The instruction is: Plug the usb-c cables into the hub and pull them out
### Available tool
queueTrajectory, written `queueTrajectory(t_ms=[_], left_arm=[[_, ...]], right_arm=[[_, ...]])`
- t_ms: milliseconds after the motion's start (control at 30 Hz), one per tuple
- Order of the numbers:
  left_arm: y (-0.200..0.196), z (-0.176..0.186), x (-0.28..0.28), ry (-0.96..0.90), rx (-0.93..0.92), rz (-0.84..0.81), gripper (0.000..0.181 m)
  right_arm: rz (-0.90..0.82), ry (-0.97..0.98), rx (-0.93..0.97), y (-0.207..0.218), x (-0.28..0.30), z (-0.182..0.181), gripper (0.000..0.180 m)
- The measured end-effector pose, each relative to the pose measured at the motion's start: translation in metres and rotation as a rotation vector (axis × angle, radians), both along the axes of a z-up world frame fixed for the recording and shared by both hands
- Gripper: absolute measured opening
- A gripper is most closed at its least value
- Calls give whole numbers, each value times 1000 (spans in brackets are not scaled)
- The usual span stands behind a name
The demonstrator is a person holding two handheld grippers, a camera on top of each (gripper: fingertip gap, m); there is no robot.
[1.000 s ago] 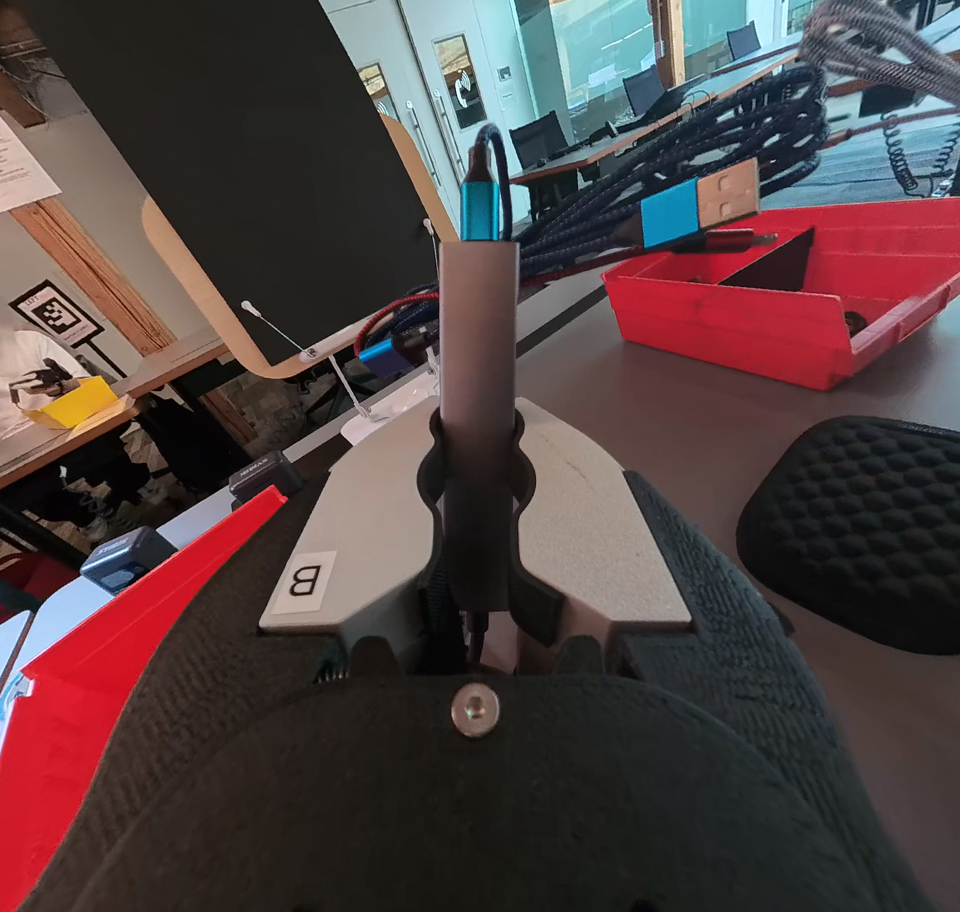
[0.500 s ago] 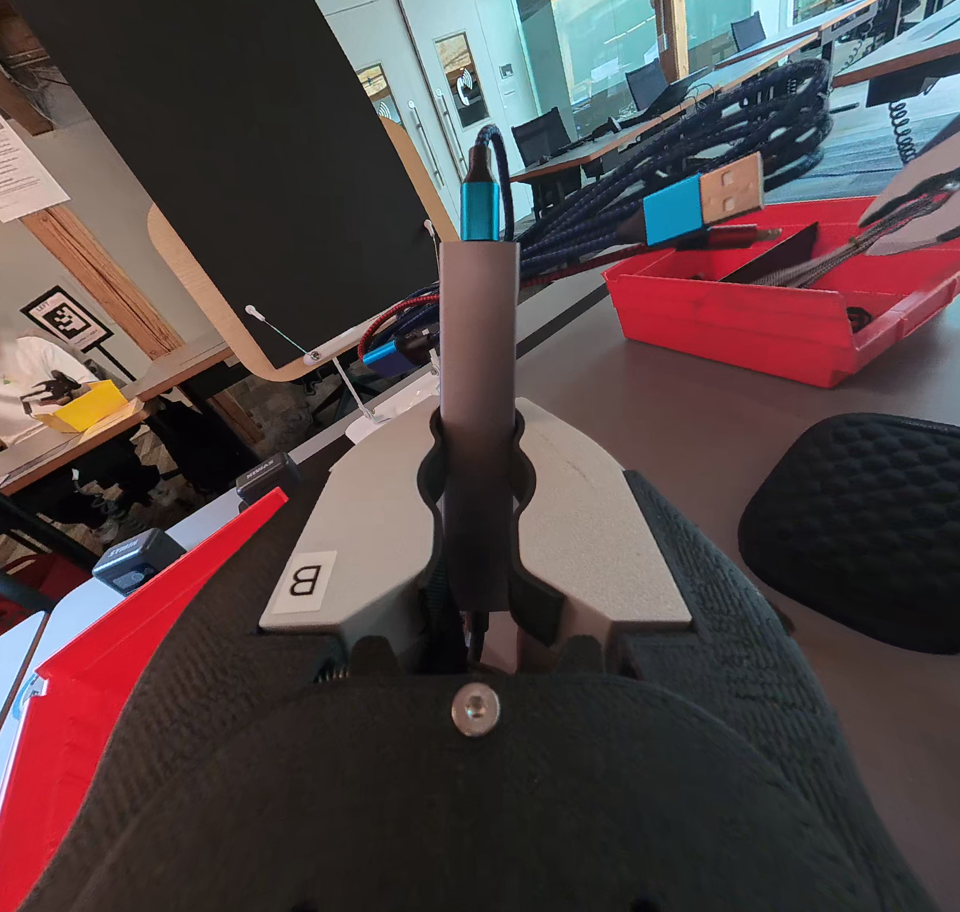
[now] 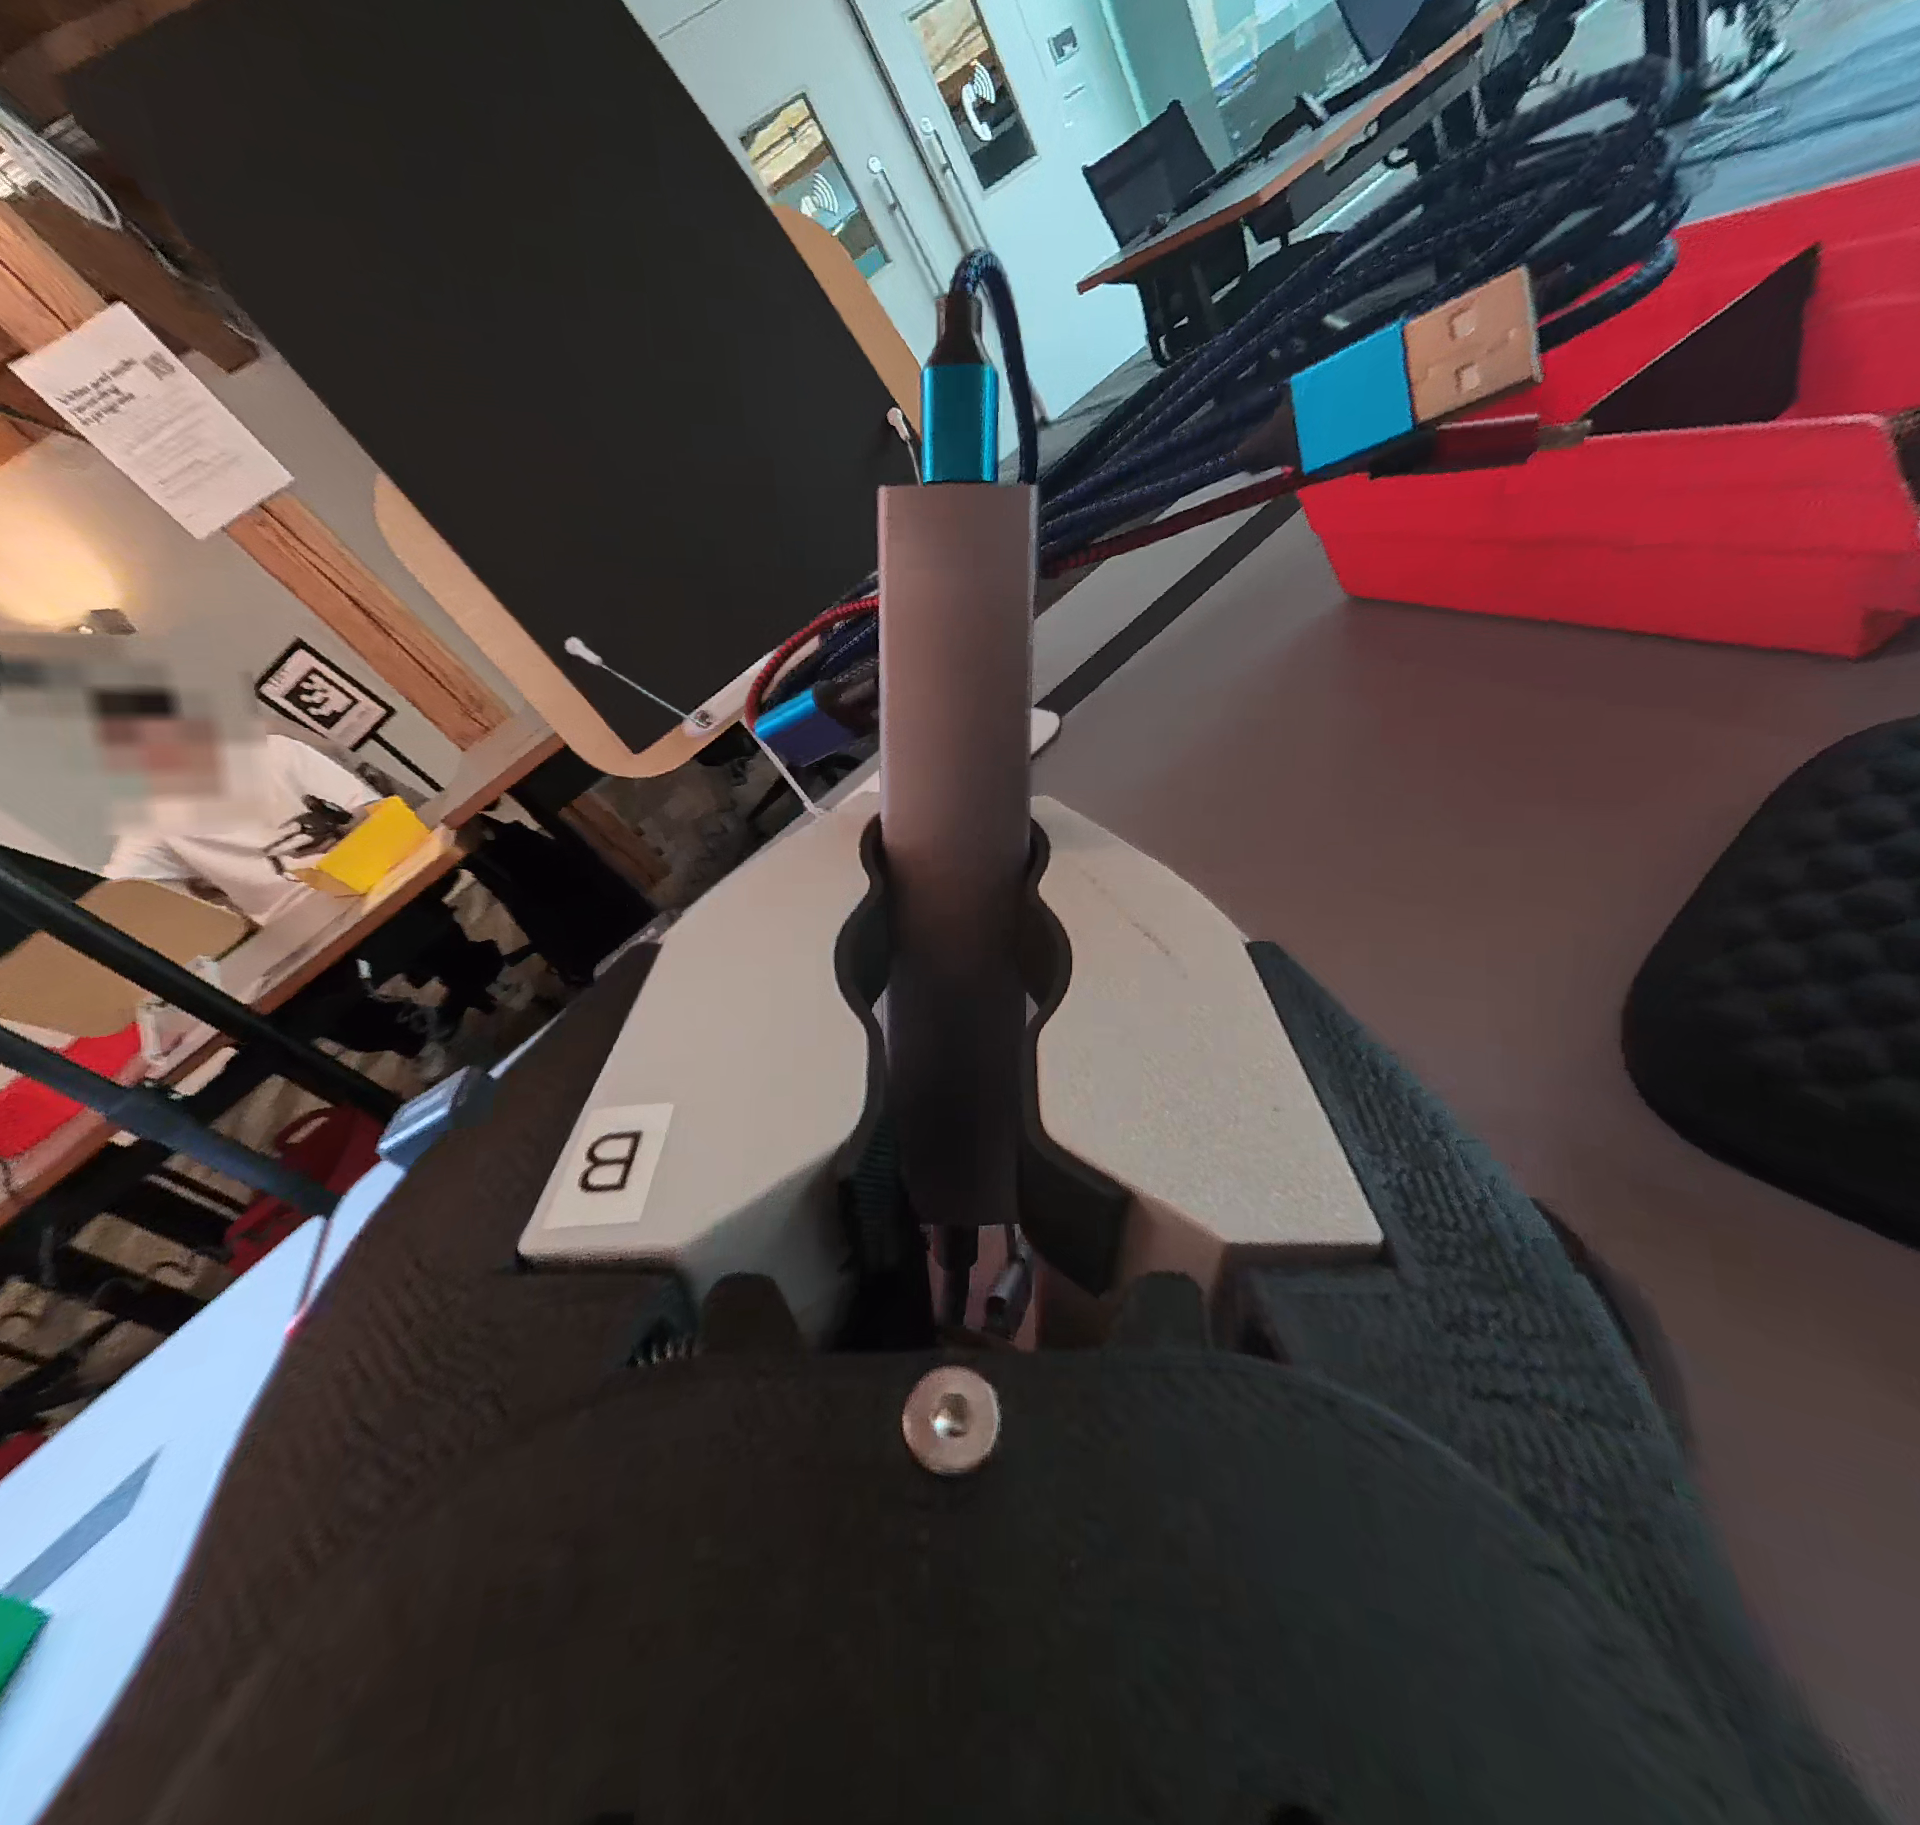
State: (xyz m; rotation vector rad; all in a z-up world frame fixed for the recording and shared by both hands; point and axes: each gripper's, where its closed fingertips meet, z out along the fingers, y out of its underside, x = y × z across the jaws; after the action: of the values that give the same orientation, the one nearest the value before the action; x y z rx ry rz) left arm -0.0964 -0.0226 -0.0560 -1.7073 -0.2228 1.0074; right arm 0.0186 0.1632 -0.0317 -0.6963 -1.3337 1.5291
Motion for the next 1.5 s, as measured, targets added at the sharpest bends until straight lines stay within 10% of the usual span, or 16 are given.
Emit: queueTrajectory(t_ms=[200,633,1500], left_arm=[[7,-1,5,167,-140,11,21],[38,-72,32,443,-760,-236,21],[74,-50,58,669,-549,-336,19]], right_arm=[[130,96,238,-107,17,10,43],[-99,-112,1042,-110,-16,-80,29],[-202,-31,1037,-119,-30,-80,8]])
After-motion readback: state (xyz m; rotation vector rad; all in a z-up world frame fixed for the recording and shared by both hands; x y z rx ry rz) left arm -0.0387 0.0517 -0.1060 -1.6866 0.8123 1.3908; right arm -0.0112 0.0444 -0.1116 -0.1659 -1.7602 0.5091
